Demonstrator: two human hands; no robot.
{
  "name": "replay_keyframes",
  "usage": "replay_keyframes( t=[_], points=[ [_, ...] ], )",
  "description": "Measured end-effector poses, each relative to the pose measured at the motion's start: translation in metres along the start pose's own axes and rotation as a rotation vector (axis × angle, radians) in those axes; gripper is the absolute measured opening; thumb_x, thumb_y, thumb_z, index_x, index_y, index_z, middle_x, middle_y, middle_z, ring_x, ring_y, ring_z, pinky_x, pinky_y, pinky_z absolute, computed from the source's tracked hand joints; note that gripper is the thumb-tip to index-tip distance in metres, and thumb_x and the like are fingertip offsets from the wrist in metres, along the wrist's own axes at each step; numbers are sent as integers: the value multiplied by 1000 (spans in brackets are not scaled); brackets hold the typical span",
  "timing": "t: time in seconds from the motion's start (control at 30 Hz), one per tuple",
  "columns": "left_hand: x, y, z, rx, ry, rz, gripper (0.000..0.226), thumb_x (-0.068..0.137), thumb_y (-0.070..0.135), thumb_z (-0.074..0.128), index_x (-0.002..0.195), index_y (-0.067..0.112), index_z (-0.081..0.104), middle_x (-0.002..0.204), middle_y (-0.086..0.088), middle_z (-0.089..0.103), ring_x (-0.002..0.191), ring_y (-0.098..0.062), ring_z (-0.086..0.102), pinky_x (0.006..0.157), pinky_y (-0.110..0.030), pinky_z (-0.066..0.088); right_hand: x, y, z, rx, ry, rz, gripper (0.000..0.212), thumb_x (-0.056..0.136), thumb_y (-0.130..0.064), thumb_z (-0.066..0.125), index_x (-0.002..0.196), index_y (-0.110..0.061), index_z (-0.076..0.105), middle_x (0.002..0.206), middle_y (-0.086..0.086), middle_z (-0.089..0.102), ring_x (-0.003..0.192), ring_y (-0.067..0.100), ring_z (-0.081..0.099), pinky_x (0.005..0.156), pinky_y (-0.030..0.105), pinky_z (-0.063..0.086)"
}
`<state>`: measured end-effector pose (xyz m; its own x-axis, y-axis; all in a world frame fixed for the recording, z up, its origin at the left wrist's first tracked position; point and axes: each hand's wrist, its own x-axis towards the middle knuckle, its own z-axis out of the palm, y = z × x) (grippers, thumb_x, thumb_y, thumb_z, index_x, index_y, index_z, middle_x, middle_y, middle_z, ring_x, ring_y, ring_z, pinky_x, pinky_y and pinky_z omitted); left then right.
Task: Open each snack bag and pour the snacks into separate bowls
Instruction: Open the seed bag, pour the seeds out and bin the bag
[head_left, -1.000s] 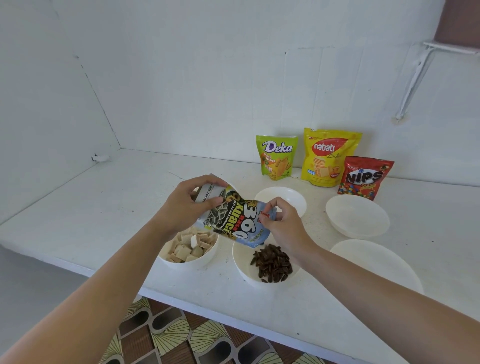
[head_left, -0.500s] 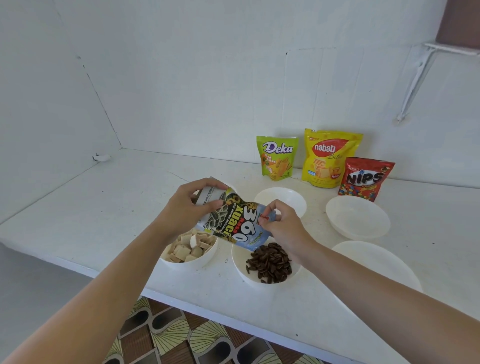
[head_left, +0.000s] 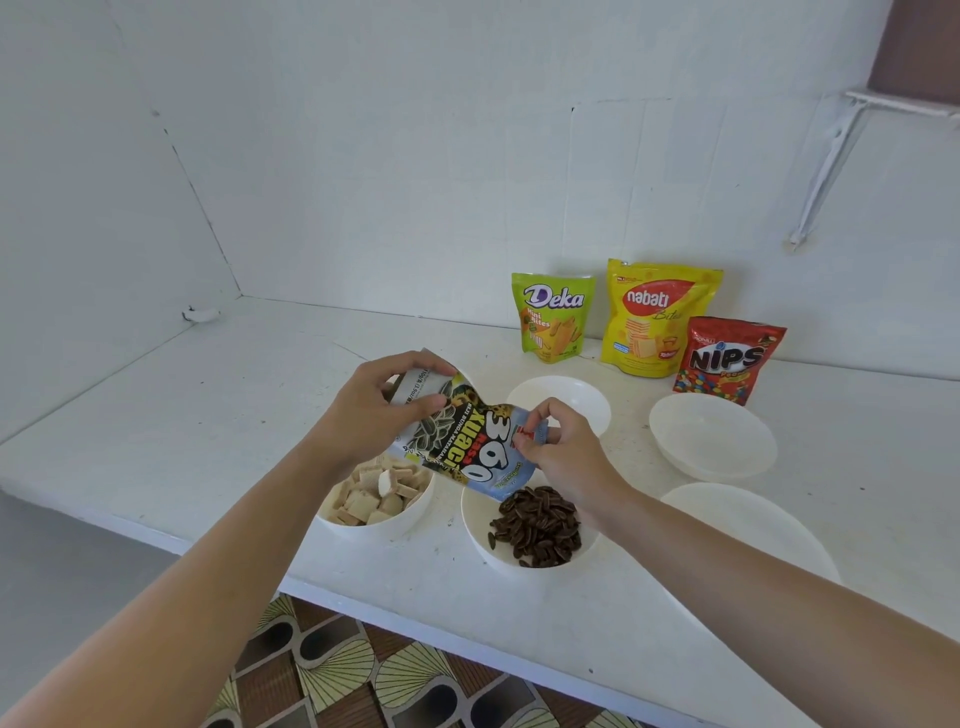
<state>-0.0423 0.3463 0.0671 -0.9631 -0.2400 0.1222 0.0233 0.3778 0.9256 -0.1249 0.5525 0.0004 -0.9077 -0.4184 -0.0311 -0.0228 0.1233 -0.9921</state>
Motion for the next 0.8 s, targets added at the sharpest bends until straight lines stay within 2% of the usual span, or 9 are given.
replay_keyframes(
  t=[0.07,0.17,0.23,0.43,0.57,0.67,0.8],
  points=[
    [1,2,0,12,-1,11,19,92,9,72,107,20,73,106,-2,74,92,-20,76,69,-41,65,0,3,1,-4,4,2,21,95,-6,63,86,-14,46,98,15,73,88,19,71,65,28,60],
    [3,6,0,27,0,19,20,92,7,73,108,19,73,107,-3,74,90,-20,76,70,-43,65,0,7,2,14,27,19,21,94,-7,64,83,-15,48,100,20,73,90,23,72,79,44,61],
    [4,7,1,26,10,20,20,92,7,72,107,19,73,107,-2,74,89,-20,76,70,-43,65,1,7,2,19,37,24,21,94,-8,65,82,-15,49,99,21,72,91,25,72,83,49,60],
    [3,7,1,-21,26,10,19,92,6,72,105,20,73,101,-1,75,86,-18,76,62,-32,62,0,1,2,24,50,-6,22,95,-6,62,82,-16,47,98,15,74,90,23,72,74,41,60],
    [1,5,0,-48,36,3,22,92,5,71,104,23,74,105,-2,74,89,-21,76,65,-38,64,1,-2,3,8,35,-31,22,96,-6,61,83,-16,47,99,14,74,93,22,72,70,36,62],
    [1,7,-3,-87,37,20,24,92,5,71,108,22,74,109,-2,73,93,-25,76,72,-44,64,1,-10,1,77,57,-66,18,97,-4,59,85,-13,48,96,12,75,86,18,73,63,27,59],
    [3,12,-6,-62,41,44,23,92,5,71,107,23,74,107,-1,74,91,-23,76,71,-43,64,2,-10,3,26,36,-79,20,96,-5,61,84,-14,48,96,13,74,90,22,73,66,33,61]
  ],
)
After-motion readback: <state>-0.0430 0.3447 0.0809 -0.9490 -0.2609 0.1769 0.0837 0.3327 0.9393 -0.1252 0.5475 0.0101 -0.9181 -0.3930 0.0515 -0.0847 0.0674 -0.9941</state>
